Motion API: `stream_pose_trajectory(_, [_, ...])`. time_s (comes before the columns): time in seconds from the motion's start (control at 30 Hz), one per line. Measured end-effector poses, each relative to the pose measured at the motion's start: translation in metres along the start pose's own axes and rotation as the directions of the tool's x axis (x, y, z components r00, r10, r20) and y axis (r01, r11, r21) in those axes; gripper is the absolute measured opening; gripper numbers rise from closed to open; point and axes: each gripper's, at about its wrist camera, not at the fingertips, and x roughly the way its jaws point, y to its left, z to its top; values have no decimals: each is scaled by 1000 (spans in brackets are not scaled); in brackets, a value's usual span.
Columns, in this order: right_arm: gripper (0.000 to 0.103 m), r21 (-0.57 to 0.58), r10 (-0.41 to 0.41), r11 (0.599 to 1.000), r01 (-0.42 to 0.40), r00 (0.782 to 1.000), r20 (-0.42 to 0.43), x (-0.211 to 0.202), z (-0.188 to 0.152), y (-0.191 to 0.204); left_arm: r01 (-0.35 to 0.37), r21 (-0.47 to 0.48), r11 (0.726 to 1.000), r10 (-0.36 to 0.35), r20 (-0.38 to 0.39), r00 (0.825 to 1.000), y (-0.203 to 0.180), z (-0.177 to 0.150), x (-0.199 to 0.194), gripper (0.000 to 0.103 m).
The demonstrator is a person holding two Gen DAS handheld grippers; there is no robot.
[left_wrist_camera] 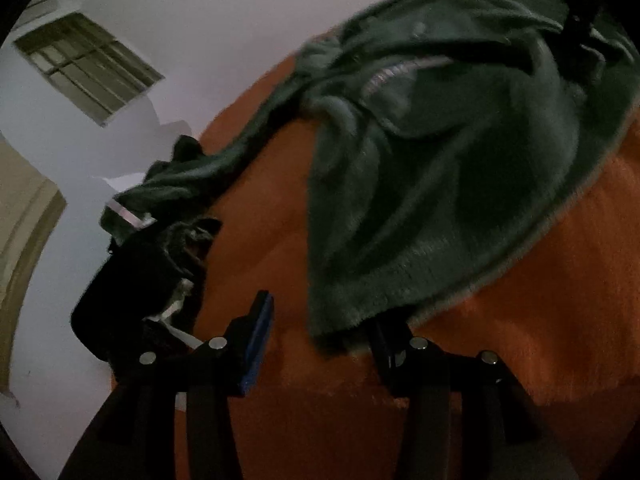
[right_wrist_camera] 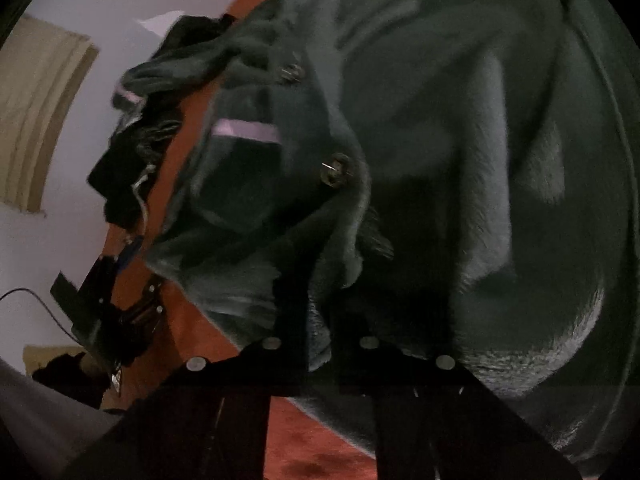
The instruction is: Fold clothes
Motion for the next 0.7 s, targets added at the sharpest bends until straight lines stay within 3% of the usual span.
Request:
stream_pose_trajectory(0.17, [7,-61,106,993,-104,994,26,-22,8,27,-1,-35,999,3,55,998,12,16,0,47])
stream_pose_trajectory(0.2, [7,-75,128,989,-125,991,39,-29,10,34,3,-84,996,2,55,998,19,18,0,37])
stream_pose_trajectory(0.23, [7,-88,145,986,-140,988,54,-35,11,40,18,-144,989,-11,49,999,29,20,1,13])
stream_pose_trajectory(0.3, [7,-115,169,980,-159,982,85,-48,14,51,52,-277,960,-44,33,998,52,20,2,9])
stream_pose_trajectory(0.37, [7,-141,169,979,-150,976,136,-64,19,63,74,-448,891,-74,16,997,80,10,-1,8])
stream_pose_trajectory(0.43, [7,-145,213,972,-187,957,197,-78,16,69,137,-599,789,-178,-9,984,103,-11,8,8])
stream_pose_trajectory(0.5, [6,-139,247,966,-219,940,237,-85,8,69,188,-721,667,-292,-21,956,119,-34,21,8])
stream_pose_trajectory(0.53, [4,-128,232,970,-207,945,229,-79,0,63,205,-772,602,-349,-24,937,123,-48,29,8])
stream_pose_trajectory(0.57, [2,-100,197,979,-180,960,200,-68,-8,54,214,-804,555,-389,-24,921,125,-59,36,9])
stream_pose_trajectory(0.63, [2,9,100,995,-101,992,79,-29,-28,24,221,-834,506,-432,-24,901,122,-75,45,9])
stream_pose_trajectory(0.67, [2,82,88,993,-89,996,12,-10,-40,5,223,-838,499,-440,-23,898,120,-79,47,9])
stream_pose_trajectory(0.7, [1,155,81,985,-71,995,-55,8,-51,-14,225,-827,515,-432,-23,902,118,-77,46,9])
